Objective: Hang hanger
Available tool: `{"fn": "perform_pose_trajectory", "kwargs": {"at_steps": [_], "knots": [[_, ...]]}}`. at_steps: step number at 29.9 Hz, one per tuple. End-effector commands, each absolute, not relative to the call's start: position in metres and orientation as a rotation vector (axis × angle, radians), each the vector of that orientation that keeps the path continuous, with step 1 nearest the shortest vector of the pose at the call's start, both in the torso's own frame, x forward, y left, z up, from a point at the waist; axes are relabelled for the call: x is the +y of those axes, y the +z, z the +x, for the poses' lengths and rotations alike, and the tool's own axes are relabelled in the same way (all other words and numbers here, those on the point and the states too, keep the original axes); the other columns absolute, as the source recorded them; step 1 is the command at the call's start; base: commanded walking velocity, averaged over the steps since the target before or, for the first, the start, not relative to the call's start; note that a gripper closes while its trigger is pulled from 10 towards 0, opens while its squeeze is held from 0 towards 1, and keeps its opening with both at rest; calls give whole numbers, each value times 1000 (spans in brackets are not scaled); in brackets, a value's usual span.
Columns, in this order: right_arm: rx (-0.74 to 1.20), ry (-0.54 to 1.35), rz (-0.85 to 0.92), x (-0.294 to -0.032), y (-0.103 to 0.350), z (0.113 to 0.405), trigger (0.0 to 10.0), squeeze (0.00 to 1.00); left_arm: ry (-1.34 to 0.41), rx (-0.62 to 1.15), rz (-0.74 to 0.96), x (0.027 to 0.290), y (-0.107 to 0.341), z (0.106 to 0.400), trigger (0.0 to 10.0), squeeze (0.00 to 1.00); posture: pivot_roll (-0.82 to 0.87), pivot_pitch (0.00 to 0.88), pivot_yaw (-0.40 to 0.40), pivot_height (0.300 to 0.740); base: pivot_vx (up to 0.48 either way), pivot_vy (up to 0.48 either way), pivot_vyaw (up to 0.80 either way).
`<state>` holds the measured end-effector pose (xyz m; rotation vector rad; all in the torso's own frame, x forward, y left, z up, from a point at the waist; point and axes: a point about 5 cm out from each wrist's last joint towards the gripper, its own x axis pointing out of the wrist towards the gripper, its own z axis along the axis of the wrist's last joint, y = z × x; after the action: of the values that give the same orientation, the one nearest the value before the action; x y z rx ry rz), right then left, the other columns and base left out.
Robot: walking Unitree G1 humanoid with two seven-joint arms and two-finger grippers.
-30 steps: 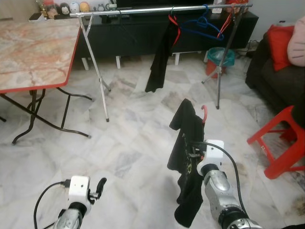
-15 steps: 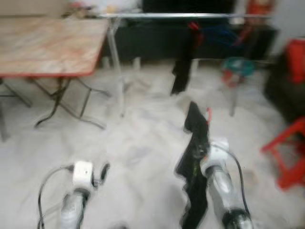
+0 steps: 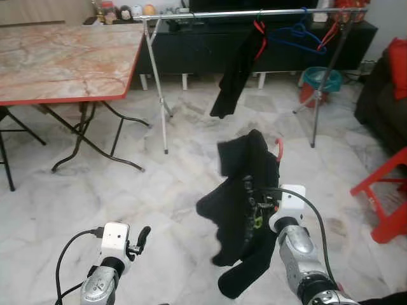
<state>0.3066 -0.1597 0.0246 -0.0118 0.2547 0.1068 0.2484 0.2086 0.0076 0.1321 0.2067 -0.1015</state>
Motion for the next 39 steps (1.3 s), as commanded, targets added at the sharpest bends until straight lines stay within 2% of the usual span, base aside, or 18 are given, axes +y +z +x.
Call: {"fn": "perform_pose_trajectory", "kwargs": {"at_steps": [1, 7, 14, 22, 30, 33, 39], "knots": [[192, 163, -87, -157, 43, 320, 10000, 0, -140, 169, 152, 206, 19, 257, 10000, 0, 20, 38, 2, 740, 0, 0, 0], [279, 264, -216, -165, 46, 325, 10000, 0, -267, 40, 197, 195, 56, 282, 10000, 0, 18, 43, 2, 740, 0, 0, 0], [281, 447, -287, -161, 60, 327, 10000, 0, -379, -29, 232, 183, 82, 293, 10000, 0, 12, 48, 5, 740, 0, 0, 0], [266, 633, -223, -156, 79, 326, 10000, 0, -509, -19, 273, 173, 93, 293, 10000, 0, 15, 44, 2, 740, 0, 0, 0], [344, 780, -302, -162, 78, 317, 10000, 0, -542, -7, 335, 172, 97, 292, 10000, 0, 23, 32, 1, 740, 0, 0, 0], [419, 872, -381, -168, 74, 308, 10000, 0, -581, -3, 360, 171, 100, 289, 10000, 0, 24, 32, 0, 740, 0, 0, 0], [367, 1015, -358, -171, 89, 303, 10000, 0, -693, 44, 374, 171, 101, 282, 10000, 0, 33, 30, 0, 740, 0, 0, 0]]}}
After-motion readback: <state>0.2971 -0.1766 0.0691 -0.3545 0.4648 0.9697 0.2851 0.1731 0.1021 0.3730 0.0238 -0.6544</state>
